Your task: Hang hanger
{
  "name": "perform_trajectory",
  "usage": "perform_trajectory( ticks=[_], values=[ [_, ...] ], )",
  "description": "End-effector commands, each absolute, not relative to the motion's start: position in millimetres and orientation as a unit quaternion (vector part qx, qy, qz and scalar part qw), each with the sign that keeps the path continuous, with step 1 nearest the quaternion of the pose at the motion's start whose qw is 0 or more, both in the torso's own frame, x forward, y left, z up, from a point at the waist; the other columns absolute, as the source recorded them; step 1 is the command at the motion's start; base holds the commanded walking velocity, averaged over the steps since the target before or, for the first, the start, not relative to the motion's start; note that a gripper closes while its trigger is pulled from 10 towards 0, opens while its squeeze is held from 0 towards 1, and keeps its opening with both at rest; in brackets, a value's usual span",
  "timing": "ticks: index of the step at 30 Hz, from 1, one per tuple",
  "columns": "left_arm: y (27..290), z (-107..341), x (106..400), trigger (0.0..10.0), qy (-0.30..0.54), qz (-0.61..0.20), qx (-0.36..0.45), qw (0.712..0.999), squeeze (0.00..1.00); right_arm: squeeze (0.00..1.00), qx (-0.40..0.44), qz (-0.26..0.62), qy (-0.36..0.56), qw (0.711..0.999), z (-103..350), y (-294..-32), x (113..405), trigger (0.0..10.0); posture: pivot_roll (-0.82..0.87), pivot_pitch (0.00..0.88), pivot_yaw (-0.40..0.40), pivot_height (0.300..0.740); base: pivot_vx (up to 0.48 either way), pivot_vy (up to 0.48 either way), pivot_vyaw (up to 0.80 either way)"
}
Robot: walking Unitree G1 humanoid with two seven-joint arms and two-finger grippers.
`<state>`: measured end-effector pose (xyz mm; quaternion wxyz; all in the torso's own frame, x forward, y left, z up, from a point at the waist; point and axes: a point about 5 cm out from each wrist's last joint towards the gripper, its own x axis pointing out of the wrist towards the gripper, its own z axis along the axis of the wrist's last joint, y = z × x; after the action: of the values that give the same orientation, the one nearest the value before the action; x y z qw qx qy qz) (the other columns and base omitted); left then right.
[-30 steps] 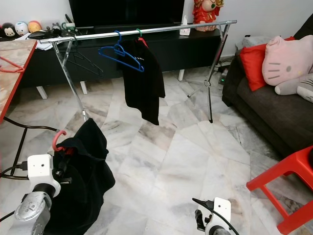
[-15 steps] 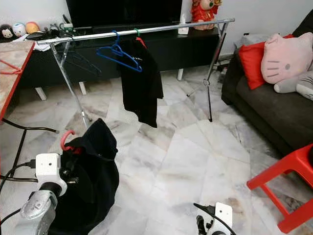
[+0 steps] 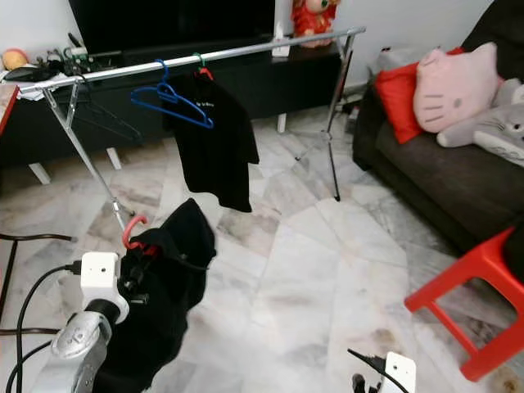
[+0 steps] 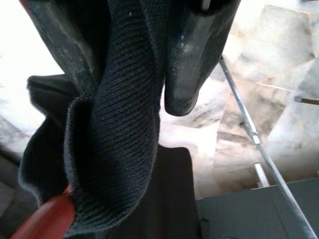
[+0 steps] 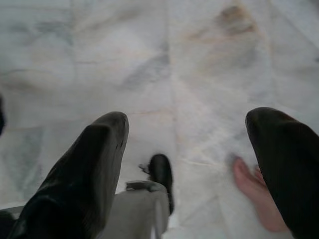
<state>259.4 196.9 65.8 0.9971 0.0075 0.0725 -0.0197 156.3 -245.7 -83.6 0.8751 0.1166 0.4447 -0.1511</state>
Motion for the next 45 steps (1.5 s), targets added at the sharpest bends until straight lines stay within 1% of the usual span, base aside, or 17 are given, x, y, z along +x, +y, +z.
perform_trajectory(
  ticks=[1, 7, 14, 32, 36, 45],
  values=[
    [194.1, 74.9, 264.2, 10.0, 0.052, -0.033, 0.009, 0.998, 0.0, 0.0, 0.119, -0.153, 0.449, 0.872, -84.5, -243.5, 156.3, 10.0, 0.05, 0.0, 0.018, 0.716, 0.375, 0.0, 0.0],
    [190.0, 77.6, 269.8, 10.0, 0.048, -0.045, 0.007, 0.998, 0.0, 0.0, 0.132, -0.153, 0.449, 0.87, -86.9, -229.5, 159.8, 10.0, 0.05, 0.0, 0.023, 0.716, 0.374, 0.0, 0.0],
    [192.9, 74.1, 266.7, 10.0, 0.052, -0.042, 0.007, 0.998, 0.0, 0.0, 0.121, -0.14, 0.455, 0.871, -87.8, -224.4, 160.4, 10.0, 0.07, 0.0, 0.002, 0.716, 0.377, 0.0, 0.0],
    [189.2, 72.1, 263.7, 10.0, 0.053, -0.04, 0.005, 0.998, 0.0, 0.0, 0.112, -0.135, 0.46, 0.871, -87.0, -239.4, 152.7, 10.0, 0.07, 0.0, -0.01, 0.716, 0.376, 0.0, 0.0],
    [192.0, 70.5, 263.2, 10.0, 0.054, -0.026, 0.011, 0.998, 0.0, 0.0, 0.11, -0.127, 0.46, 0.872, -87.5, -237.8, 152.3, 10.0, 0.08, 0.0, -0.012, 0.716, 0.081, 0.0, 0.0],
    [190.4, 65.7, 261.0, 10.0, 0.064, -0.029, 0.0, 0.997, 0.0, 0.0, 0.114, -0.114, 0.458, 0.874, -88.6, -228.1, 154.9, 10.0, 0.07, 0.0, -0.014, 0.716, 0.0, 0.0, 0.77]
  ],
)
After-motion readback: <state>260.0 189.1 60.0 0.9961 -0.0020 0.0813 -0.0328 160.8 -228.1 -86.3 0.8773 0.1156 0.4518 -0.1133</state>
